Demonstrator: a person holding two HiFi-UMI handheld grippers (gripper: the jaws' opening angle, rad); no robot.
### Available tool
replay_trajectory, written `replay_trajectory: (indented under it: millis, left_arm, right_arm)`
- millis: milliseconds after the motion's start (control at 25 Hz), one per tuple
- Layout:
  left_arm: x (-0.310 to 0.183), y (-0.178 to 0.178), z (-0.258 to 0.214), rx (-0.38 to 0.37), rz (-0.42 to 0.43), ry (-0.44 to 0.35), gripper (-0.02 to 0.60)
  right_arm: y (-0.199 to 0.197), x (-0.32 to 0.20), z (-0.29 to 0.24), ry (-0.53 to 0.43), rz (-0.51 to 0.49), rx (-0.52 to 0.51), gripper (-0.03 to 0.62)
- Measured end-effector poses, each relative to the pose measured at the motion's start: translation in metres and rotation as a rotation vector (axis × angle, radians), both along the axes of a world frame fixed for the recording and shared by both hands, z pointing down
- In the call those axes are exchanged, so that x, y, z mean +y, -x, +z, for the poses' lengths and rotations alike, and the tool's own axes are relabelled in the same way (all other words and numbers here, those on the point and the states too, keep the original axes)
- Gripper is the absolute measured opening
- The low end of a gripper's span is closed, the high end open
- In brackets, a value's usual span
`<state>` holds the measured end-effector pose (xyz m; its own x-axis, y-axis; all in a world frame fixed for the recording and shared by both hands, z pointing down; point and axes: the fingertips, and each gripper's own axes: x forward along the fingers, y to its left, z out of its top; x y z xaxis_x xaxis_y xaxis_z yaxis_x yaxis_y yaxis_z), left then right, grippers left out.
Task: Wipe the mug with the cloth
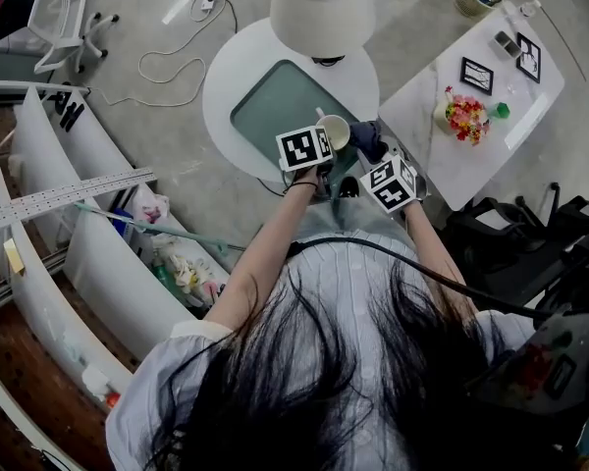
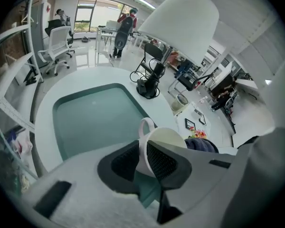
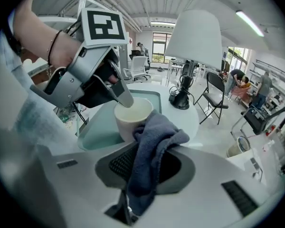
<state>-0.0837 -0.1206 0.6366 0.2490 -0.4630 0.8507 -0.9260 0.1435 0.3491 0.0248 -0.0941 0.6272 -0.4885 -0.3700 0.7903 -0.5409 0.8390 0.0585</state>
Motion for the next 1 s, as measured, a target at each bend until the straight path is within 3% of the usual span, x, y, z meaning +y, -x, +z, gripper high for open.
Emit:
replay_trajectory:
  millis: [200, 360, 520, 640, 760, 840, 1000]
  left_arm:
    - [0.000, -0.008, 0.000, -0.043, 0.115, -0.021, 0.055]
    - [0.002, -0.011, -0.006, -0.052, 0.312, -0.035, 0.076]
    - [-0.012, -0.009, -0.018, -0.150, 0.620, -0.134, 0.097]
    - [-0.013, -0.026, -0.026, -0.199, 0.980, -0.182, 0.097]
    - [-0.009, -0.037, -0.017, -0.317, 1.319, -0.141, 0.097]
    - [-0.013, -0.044, -0.011, -0.400, 1.443, -0.157, 0.097]
    - [-0.017, -0.064, -0.004, -0.483, 1.629, -0.216, 0.095]
  right_arm:
    - [-0.004, 0.001, 0.004, 0.017, 0.013, 0.005, 0.094]
    - [-0.004, 0.000, 0.004, 0.030, 0.031, -0.022, 0.094]
    - [-0.006, -0.002, 0.004, 0.030, 0.029, -0.024, 0.094]
    - [-0.006, -0.003, 0.004, 0.032, 0.037, -0.027, 0.094]
    - [-0.006, -0.002, 0.004, 0.039, 0.045, -0.032, 0.094]
    - [-0.006, 0.000, 0.003, 0.045, 0.051, -0.035, 0.094]
    - [-0.006, 0.002, 0.003, 0.052, 0.054, -0.038, 0.094]
